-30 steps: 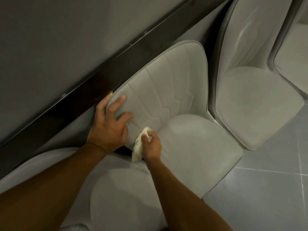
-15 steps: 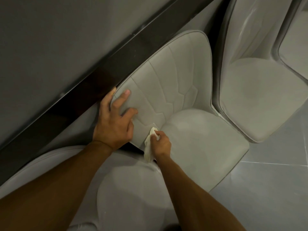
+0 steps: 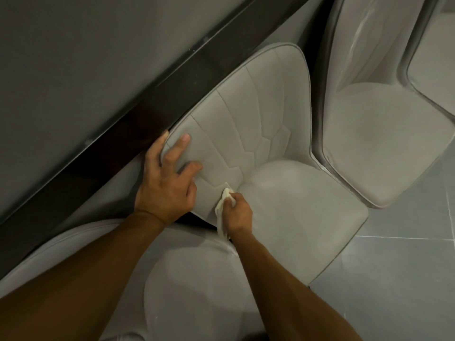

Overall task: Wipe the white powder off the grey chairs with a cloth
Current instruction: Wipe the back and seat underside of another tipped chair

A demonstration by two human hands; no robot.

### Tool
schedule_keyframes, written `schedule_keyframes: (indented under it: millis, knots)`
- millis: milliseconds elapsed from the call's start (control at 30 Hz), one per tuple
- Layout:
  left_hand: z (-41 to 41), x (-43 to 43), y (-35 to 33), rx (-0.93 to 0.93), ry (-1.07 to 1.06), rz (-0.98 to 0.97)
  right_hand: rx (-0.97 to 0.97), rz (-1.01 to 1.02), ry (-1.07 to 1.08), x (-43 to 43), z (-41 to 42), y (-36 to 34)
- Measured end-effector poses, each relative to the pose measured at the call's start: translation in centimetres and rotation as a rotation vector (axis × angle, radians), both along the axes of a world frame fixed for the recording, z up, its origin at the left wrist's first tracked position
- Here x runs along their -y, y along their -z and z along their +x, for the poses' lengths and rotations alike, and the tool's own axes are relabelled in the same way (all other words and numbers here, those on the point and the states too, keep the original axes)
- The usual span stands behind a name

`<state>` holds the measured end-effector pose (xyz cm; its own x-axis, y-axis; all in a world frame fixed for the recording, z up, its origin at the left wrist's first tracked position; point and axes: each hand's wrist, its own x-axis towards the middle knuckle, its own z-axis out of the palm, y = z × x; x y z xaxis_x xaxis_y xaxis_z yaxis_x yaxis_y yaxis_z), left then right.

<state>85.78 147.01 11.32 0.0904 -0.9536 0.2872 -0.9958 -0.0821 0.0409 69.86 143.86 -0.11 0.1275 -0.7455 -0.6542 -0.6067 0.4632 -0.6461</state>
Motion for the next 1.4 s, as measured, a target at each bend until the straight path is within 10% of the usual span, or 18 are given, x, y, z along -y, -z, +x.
schedule_keyframes:
  millis: [200,433,1033,1267,1400]
  knots:
    - [0.0,0.2,0.1,0.003,0.002,-0.013,0.214,-0.367,0.053,-1.2,1.5,-2.4]
    - [-0.1,0.2,0.0,0.007,0.005,-0.031,-0.036,0.052,-0.081,-2.4,-1.6,2.5]
    - [0.1,0.4,0.3,0.057,0.019,-0.067,0.12,-0.276,-0.012,-0.2,-0.4,0.8]
    - [0.1,0.5,0.4,0.058,0.019,-0.084,0.084,0.131,0.1,0.6,-0.8,3.0]
    - [0.1,0.6,0.5,0.058,0.022,-0.084,0.117,0.011,0.2,0.3,-0.6,2.7]
